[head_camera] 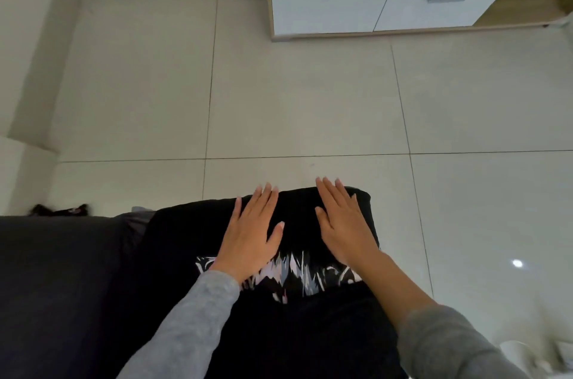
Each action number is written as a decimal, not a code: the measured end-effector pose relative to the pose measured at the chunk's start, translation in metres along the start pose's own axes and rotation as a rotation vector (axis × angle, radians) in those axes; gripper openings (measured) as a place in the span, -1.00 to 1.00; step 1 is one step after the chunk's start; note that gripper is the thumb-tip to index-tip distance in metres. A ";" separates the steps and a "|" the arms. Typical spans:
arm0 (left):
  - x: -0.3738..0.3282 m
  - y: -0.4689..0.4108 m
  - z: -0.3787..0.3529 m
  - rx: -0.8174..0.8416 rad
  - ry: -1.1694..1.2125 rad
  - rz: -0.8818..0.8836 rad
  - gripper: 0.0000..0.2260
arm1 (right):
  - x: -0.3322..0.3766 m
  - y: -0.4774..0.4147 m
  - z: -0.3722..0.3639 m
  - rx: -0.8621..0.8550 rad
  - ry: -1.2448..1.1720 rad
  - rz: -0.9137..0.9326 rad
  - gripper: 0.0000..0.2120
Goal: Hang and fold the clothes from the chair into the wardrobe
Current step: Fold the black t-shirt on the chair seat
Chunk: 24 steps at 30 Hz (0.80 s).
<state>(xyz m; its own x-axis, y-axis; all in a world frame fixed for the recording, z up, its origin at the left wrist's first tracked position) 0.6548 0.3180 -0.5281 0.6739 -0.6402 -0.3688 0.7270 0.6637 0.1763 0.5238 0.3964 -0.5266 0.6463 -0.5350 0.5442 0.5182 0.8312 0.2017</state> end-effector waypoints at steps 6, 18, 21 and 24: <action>-0.011 -0.050 0.010 0.178 0.384 0.125 -0.61 | 0.013 -0.027 0.004 -0.062 -0.031 -0.043 -0.74; -0.010 -0.035 0.043 0.019 -0.088 -0.395 -0.88 | -0.001 -0.002 0.028 -0.094 0.217 0.106 -0.82; 0.010 -0.033 0.052 -0.017 -0.212 -0.369 -0.84 | -0.024 0.007 0.031 -0.086 0.321 0.007 -0.73; 0.038 -0.032 0.055 0.020 -0.324 -0.208 -0.74 | -0.042 0.011 0.039 -0.185 0.369 -0.120 -0.78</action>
<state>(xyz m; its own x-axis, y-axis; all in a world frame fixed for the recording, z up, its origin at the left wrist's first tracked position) 0.6644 0.2514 -0.4970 0.5159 -0.8517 -0.0914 0.8529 0.5008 0.1474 0.4810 0.4336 -0.5155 0.7149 -0.6725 0.1913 0.6719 0.7365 0.0785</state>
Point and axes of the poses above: each hand's wrist, its own y-axis away from the middle knuckle, its own z-axis out of the back of the hand, x = y × z, the point moved 8 cm from there along -y, towards the middle knuckle, and after that the axes turned 14 degrees about -x, right-handed, at the moved point
